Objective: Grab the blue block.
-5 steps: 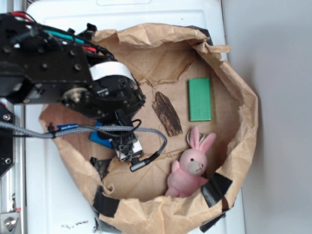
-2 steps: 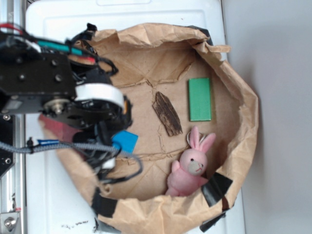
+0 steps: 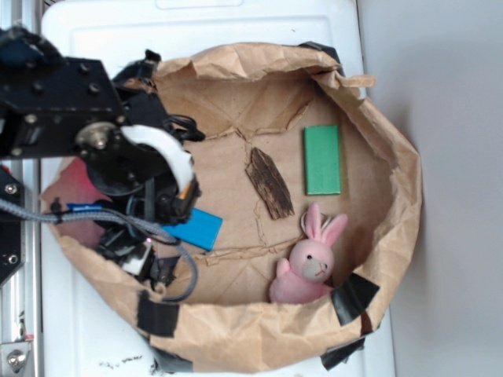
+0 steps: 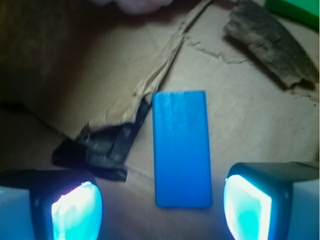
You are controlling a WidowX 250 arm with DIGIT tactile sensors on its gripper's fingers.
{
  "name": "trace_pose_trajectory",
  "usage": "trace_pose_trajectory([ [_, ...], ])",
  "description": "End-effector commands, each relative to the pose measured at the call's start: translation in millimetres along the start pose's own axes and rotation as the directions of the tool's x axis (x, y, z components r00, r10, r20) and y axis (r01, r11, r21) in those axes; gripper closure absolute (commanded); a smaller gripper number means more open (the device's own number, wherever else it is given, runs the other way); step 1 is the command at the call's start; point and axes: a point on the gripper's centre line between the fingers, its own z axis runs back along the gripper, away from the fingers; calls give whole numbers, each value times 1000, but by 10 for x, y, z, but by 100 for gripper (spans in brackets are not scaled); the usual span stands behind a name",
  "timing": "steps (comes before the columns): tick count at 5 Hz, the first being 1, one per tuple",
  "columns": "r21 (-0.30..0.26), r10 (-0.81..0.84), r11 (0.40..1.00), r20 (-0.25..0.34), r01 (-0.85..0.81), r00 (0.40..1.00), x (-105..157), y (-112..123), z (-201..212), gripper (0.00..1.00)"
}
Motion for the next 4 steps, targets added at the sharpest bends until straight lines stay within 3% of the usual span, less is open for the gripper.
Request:
trace_pose_trajectory([
  [1,95,-13,995,0,13,1000,-78,65,-280,0],
  [2,130,13,991,-2,-13,1000,5,-5,-376,0],
  [3,128,57,990,-3,-57,998,205,-39,-415,0],
  [4,107,73,992,7,-73,997,306,-33,-378,100],
])
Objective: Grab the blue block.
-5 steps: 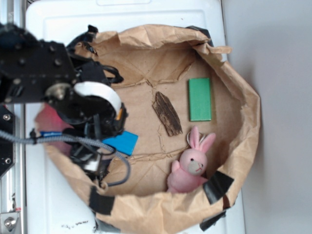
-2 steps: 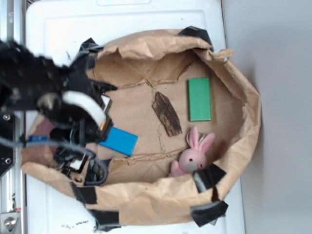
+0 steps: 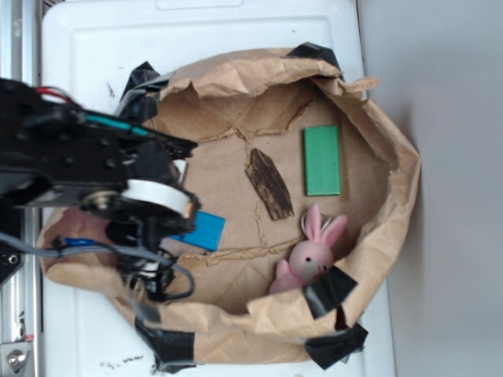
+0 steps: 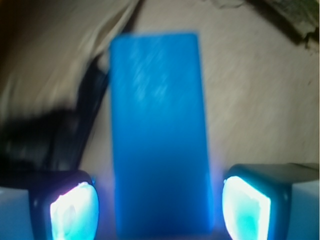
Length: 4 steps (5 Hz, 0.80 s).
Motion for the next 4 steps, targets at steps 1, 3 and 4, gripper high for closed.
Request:
trace_pose_trajectory([
  [1,-58,-6,998,28,8,1000,213,49,137,100],
  [3,-124,57,991,34,-53,998,362,138,498,100],
  [4,-128,104,986,5,-103,995,426,242,737,100],
])
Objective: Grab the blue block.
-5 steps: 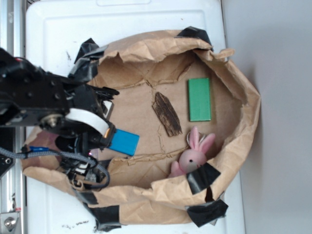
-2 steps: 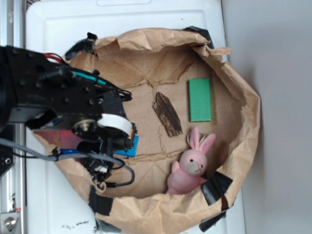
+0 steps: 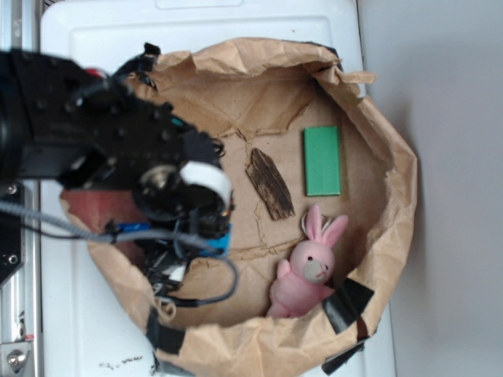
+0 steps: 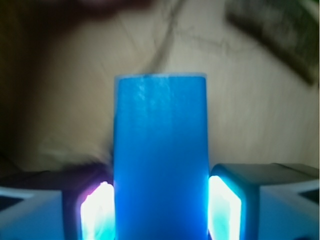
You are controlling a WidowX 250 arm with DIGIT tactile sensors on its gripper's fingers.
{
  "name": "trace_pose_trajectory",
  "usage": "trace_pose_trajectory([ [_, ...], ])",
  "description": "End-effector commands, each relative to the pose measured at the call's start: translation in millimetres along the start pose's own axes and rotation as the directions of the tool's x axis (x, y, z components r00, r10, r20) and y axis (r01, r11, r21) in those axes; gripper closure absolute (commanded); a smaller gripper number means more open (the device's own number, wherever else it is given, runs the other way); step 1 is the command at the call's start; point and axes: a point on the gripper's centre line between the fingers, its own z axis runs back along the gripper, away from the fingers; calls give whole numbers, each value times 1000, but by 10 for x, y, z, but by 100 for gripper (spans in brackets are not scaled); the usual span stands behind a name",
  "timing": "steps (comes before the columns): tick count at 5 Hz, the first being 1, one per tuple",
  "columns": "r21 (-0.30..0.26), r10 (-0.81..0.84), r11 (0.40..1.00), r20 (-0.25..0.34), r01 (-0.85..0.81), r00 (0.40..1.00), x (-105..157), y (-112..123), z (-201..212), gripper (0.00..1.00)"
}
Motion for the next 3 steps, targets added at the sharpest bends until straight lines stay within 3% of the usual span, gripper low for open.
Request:
trace_pose_trajectory([
  [1,4,134,991,53,-135,989,229,246,806,100],
  [2,-28,132,991,112,-129,985,215,211,1055,100],
  [3,17,110,993,173,-114,979,226,176,1060,100],
])
